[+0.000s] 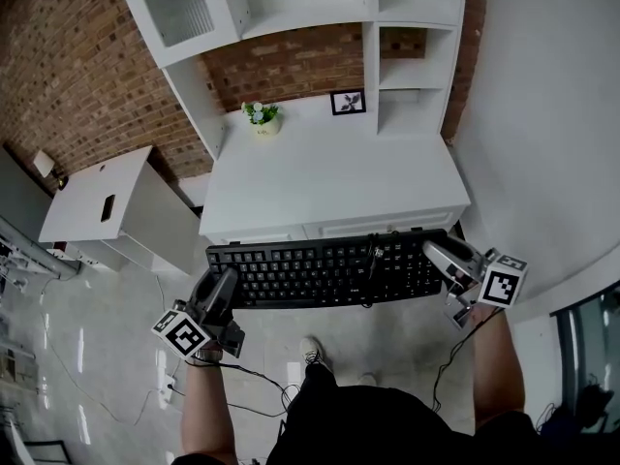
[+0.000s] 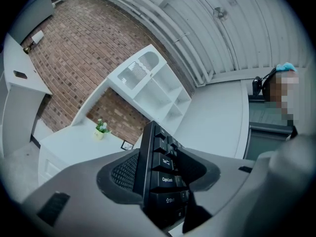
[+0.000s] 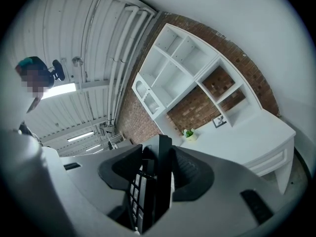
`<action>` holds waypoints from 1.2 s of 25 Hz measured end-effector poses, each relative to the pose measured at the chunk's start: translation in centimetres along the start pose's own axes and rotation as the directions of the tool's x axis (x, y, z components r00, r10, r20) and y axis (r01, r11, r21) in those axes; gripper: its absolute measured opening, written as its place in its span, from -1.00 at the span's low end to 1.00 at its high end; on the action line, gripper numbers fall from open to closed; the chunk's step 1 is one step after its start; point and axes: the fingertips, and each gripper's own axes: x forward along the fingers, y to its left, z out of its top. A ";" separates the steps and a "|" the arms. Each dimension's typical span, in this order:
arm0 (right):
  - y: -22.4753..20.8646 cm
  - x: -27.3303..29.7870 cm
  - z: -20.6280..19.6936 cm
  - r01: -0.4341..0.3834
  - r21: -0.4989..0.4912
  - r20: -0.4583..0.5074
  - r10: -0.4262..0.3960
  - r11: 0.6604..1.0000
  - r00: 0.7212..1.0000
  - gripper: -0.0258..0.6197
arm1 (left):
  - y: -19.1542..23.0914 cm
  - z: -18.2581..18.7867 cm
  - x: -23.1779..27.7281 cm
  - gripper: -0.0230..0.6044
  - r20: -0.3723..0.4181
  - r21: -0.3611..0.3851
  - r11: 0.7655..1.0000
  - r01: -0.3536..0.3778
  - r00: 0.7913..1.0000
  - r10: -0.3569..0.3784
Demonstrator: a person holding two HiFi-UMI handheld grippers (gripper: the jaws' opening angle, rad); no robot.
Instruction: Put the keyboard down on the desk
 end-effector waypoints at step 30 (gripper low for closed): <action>-4.8 25.7 3.9 0.112 0.018 -0.019 -0.112 0.994 0.994 -0.32 | 23.3 12.1 11.8 -0.15 -0.057 -0.077 0.996 0.046 0.997 -0.050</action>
